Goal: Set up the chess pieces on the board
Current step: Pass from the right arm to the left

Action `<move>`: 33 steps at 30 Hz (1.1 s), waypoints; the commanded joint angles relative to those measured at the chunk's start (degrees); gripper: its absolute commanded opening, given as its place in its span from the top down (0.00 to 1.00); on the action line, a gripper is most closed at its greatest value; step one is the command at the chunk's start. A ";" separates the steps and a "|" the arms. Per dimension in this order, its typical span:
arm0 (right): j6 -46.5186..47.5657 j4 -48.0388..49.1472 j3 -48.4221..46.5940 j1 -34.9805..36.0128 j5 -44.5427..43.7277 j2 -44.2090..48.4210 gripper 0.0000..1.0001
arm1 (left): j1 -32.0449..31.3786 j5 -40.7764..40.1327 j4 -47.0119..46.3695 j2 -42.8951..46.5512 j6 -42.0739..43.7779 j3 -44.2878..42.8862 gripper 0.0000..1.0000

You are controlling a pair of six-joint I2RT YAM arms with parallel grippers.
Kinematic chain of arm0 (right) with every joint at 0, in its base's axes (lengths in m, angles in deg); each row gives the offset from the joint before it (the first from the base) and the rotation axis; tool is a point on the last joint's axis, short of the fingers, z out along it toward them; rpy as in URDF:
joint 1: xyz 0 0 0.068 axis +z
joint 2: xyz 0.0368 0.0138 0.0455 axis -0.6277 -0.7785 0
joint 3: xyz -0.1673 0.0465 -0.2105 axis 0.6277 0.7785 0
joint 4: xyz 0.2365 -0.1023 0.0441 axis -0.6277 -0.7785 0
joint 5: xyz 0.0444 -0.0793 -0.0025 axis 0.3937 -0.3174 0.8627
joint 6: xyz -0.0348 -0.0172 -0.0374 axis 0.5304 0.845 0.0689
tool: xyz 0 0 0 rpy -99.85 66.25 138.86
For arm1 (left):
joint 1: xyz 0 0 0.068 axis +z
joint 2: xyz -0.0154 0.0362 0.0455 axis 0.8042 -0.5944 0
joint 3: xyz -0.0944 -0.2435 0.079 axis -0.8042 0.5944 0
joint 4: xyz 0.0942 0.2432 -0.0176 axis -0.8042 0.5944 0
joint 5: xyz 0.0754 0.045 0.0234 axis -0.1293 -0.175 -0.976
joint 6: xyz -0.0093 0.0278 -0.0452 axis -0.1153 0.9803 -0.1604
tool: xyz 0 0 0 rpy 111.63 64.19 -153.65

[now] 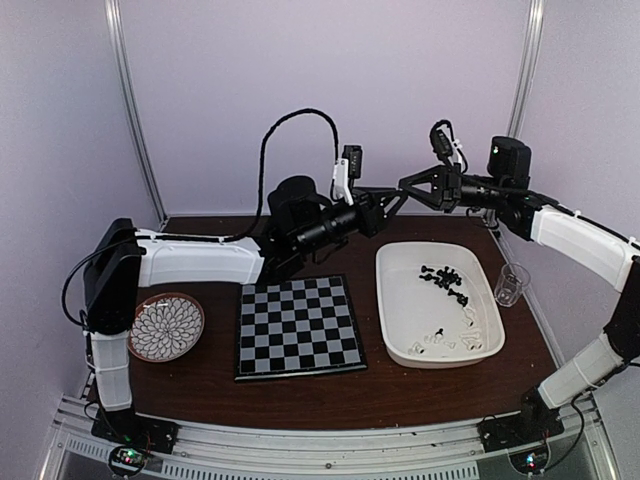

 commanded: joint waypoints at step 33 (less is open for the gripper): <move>1.35 2.59 1.68 -0.17 0.35 2.54 0.74 | -0.20 3.26 2.77 -0.01 -0.86 -3.09 0.99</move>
